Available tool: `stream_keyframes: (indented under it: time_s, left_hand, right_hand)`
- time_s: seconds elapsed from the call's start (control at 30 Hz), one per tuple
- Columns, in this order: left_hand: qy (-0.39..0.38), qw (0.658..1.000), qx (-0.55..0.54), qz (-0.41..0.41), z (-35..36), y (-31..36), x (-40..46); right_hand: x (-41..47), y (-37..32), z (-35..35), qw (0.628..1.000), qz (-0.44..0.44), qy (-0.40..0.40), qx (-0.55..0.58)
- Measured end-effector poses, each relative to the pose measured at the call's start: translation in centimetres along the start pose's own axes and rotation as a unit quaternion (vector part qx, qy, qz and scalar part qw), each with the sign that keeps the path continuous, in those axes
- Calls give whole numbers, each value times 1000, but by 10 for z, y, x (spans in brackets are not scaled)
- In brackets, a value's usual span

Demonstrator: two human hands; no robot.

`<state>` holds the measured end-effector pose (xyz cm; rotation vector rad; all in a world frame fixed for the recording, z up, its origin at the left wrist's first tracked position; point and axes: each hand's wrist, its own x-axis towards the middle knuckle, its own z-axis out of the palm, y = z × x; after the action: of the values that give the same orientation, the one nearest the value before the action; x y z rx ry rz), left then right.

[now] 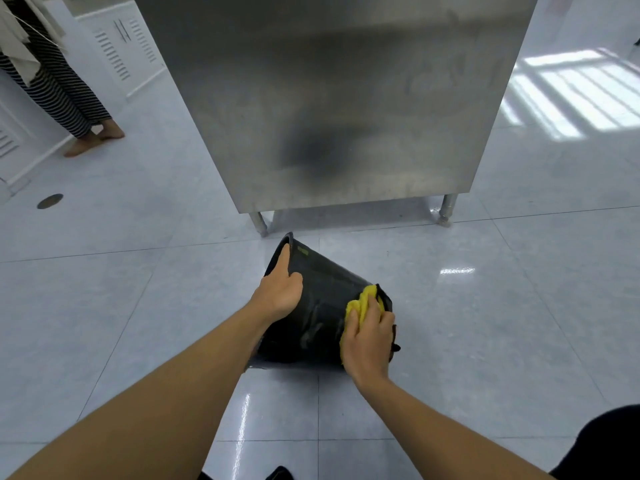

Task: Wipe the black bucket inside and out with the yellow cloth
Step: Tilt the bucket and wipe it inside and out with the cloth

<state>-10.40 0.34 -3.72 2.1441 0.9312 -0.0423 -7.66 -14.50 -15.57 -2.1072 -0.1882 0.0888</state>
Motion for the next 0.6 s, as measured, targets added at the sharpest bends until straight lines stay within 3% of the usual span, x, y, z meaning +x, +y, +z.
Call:
stream_keyframes:
  time_s: [0.27, 0.6]
  left_hand:
    - [-5, 997, -68, 31, 5, -1, 8]
    - [53, 993, -104, -30, 2, -8, 16]
  right_hand:
    - [-33, -68, 14, 975, -180, -84, 100]
    - [-24, -37, 7, 974, -220, -46, -28]
